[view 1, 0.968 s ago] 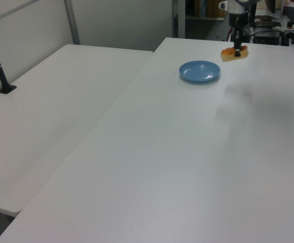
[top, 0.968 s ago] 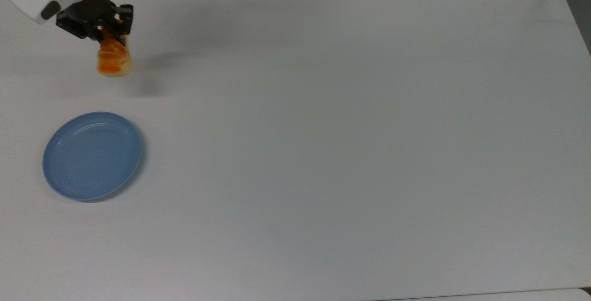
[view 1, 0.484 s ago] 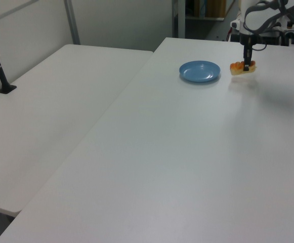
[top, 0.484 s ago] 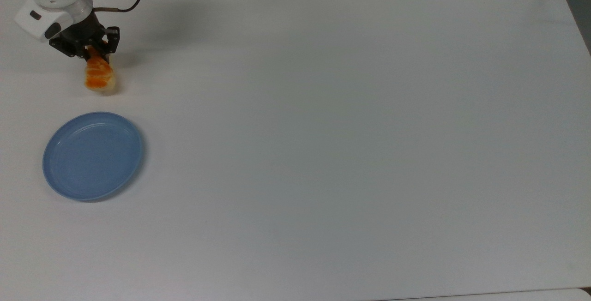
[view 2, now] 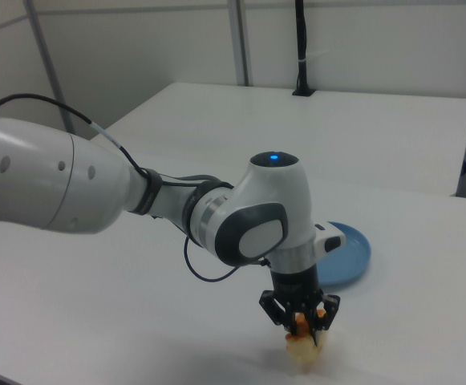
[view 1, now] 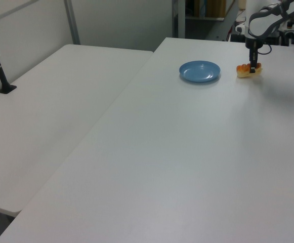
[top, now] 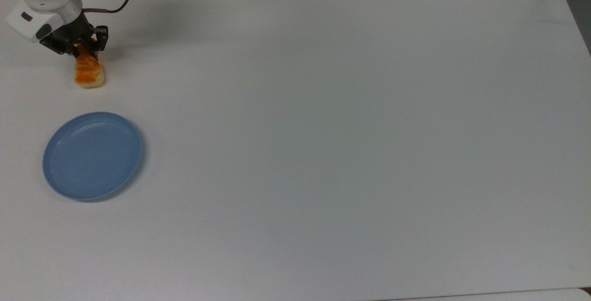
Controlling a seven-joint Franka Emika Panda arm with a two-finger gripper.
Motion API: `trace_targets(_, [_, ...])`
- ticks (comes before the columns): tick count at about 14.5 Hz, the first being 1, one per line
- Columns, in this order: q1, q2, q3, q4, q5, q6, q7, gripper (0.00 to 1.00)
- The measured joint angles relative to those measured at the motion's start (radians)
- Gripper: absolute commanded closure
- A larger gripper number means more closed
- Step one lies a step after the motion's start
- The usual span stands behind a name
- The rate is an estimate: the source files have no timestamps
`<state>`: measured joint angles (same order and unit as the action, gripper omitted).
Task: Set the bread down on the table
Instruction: 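Lower the bread roll onto the table and open the gripper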
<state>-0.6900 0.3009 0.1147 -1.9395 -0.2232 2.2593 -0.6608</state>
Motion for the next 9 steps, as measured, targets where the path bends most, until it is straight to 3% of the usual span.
trace_targets(1, [-0.005, 0.002, 0.000, 0.000, -0.001, 0.001, -0.003, 0.64])
trace_targets(3, [-0.012, 0.002, 0.000, 0.000, -0.002, 0.001, -0.006, 0.21])
trace_targets(4, [-0.014, 0.003, 0.000, 0.000, -0.002, 0.001, -0.008, 0.07])
trace_targets(5, [-0.016, 0.004, 0.000, 0.000, -0.002, 0.001, -0.009, 0.00])
trace_targets(9, [-0.031, 0.005, 0.000, 0.003, -0.002, 0.001, -0.012, 0.00])
